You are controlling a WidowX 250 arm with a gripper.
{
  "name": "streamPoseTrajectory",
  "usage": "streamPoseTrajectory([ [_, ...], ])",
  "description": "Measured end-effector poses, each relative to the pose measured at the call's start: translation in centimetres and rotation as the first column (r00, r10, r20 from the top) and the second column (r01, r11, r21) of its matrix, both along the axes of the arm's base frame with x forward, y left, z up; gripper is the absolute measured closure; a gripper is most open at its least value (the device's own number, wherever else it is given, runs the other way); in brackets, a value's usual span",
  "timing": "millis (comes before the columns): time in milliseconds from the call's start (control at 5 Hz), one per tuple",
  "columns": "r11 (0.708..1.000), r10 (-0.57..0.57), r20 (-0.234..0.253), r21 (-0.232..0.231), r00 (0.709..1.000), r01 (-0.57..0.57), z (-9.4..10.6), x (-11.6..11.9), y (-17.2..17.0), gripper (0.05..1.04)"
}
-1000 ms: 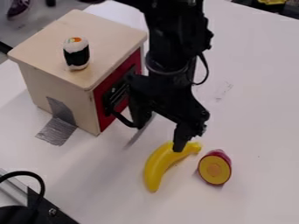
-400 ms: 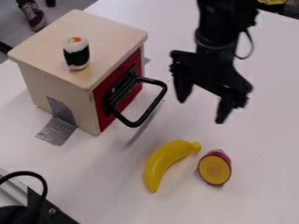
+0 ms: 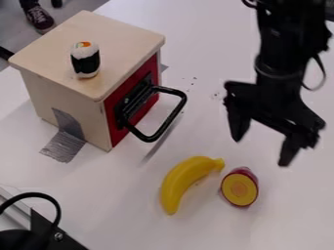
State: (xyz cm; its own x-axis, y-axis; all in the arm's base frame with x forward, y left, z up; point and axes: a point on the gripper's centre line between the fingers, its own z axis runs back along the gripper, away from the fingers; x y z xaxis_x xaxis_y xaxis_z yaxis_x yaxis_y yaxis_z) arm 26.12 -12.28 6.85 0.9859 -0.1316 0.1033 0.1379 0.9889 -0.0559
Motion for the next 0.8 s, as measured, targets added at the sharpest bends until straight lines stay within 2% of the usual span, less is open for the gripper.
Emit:
streamPoseTrajectory([
  [200, 0.999, 0.016, -0.027, 0.041, 1.0, -0.015, -1.2, -0.7, -0.5, 0.085],
  [600, 0.991, 0.084, -0.063, 0.113, 0.994, -0.077, -3.2, -2.4, 1.1, 0.085],
  [800, 0.989, 0.094, -0.074, 0.123, 0.993, -0.084, -3.6, -2.9, 1.6, 0.085],
])
